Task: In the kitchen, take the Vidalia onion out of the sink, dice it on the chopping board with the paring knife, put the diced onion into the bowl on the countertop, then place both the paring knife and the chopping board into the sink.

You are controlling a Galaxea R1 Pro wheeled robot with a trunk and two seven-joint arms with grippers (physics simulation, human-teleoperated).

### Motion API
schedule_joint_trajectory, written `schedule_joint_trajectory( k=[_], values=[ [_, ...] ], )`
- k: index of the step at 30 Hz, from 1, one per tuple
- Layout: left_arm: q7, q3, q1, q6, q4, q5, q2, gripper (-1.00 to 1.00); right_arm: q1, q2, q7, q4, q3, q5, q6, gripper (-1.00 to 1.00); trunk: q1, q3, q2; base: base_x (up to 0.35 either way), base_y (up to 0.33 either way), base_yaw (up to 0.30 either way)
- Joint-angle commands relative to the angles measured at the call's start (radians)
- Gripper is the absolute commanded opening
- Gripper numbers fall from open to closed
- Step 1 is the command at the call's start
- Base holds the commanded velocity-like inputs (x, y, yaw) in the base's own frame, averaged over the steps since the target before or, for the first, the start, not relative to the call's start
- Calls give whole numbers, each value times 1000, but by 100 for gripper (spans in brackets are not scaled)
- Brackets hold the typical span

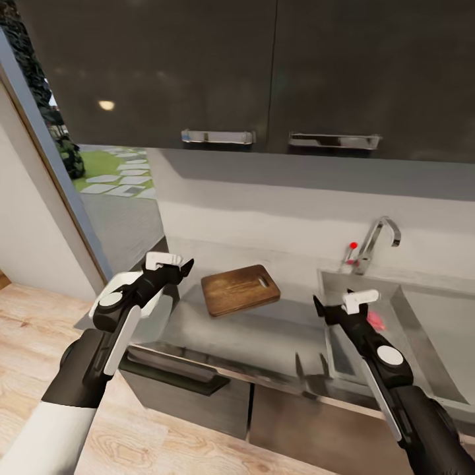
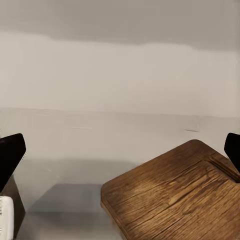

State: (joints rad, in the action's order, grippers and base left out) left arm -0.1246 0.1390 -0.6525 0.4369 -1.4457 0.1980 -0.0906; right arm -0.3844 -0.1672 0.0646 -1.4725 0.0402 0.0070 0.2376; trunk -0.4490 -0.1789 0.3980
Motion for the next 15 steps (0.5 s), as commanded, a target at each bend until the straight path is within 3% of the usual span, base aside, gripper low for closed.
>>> schedule_joint_trajectory(
  k=[1, 9, 15],
  values=[
    [0, 1, -1, 6, -2, 6, -1, 100, -12, 0, -3, 1, 5, 0, 35, 100, -1, -2, 2, 241, 176, 0],
    [0, 1, -1, 6, -2, 6, -1, 100, -20, 0, -3, 4, 10, -1, 59, 100, -1, -2, 2, 239, 233, 0],
    [0, -1, -1, 6, -2, 6, -1, 100, -21, 0, -3, 4, 40, -1, 60, 100, -1, -2, 2, 249, 189, 0]
  ],
)
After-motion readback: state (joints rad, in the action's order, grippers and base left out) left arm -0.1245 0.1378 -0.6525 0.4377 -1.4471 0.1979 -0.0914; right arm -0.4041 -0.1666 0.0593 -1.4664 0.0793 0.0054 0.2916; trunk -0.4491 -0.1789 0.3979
